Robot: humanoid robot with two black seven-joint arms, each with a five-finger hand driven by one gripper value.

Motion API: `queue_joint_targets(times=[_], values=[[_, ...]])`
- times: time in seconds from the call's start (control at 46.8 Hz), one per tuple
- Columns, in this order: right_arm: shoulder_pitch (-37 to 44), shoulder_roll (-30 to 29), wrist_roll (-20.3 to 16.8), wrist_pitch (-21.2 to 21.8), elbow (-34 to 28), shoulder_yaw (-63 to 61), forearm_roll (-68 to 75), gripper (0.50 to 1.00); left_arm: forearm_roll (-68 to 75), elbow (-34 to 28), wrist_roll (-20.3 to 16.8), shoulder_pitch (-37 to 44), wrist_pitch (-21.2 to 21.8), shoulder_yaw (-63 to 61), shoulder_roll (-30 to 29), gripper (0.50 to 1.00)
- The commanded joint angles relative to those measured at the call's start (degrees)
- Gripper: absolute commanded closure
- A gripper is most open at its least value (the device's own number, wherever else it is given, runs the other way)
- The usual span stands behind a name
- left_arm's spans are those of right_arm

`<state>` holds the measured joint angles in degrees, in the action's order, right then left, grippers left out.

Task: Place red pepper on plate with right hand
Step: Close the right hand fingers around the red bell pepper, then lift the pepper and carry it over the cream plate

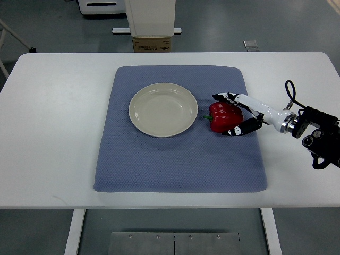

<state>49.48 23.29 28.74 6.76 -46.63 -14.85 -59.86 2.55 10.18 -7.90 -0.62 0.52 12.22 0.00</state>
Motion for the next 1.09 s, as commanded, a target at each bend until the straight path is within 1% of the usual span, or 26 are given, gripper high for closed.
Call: queue_joint_targets(times=[0.0, 0.085, 0.192, 0.299, 0.406, 0.491, 0.598, 0.705, 0.769, 1.068], values=[[0.00, -0.08, 0.00, 0.00, 0.58, 0.26, 0.01, 0.617, 0.00, 0.01, 0.08, 0.00, 0.01, 0.00, 0.00, 0.500], [0.00, -0.08, 0.00, 0.00, 1.02, 0.35, 0.01, 0.628, 0.00, 0.01, 0.08, 0.00, 0.01, 0.00, 0.00, 0.500], [0.00, -0.08, 0.00, 0.00, 1.11, 0.35, 0.01, 0.668, 0.00, 0.01, -0.01, 0.00, 0.01, 0.00, 0.00, 0.500], [0.09, -0.08, 0.00, 0.00, 1.11, 0.35, 0.01, 0.735, 0.00, 0.01, -0.01, 0.00, 0.01, 0.00, 0.00, 0.500], [0.35, -0.35, 0.00, 0.00, 1.11, 0.26, 0.01, 0.785, 0.00, 0.01, -0.01, 0.00, 0.01, 0.00, 0.00, 0.500], [0.36, -0.43, -0.08, 0.00, 1.11, 0.26, 0.01, 0.862, 0.00, 0.01, -0.01, 0.00, 0.01, 0.00, 0.00, 0.500], [1.14, -0.43, -0.17, 0.09, 1.11, 0.08, 0.18, 1.000, 0.00, 0.01, 0.08, 0.00, 0.01, 0.00, 0.00, 0.500], [2.11, -0.52, -1.14, 0.09, 1.11, -0.27, 0.62, 1.000, 0.00, 0.01, -0.01, 0.00, 0.01, 0.00, 0.00, 0.500], [3.08, -0.61, -2.63, 0.09, 1.11, -0.79, 0.71, 1.000, 0.00, 0.01, -0.01, 0.00, 0.01, 0.00, 0.00, 0.500], [7.12, -4.65, -8.69, 0.09, 1.02, -1.59, 3.34, 1.000, 0.00, 0.01, -0.01, 0.00, 0.01, 0.00, 0.00, 0.500]])
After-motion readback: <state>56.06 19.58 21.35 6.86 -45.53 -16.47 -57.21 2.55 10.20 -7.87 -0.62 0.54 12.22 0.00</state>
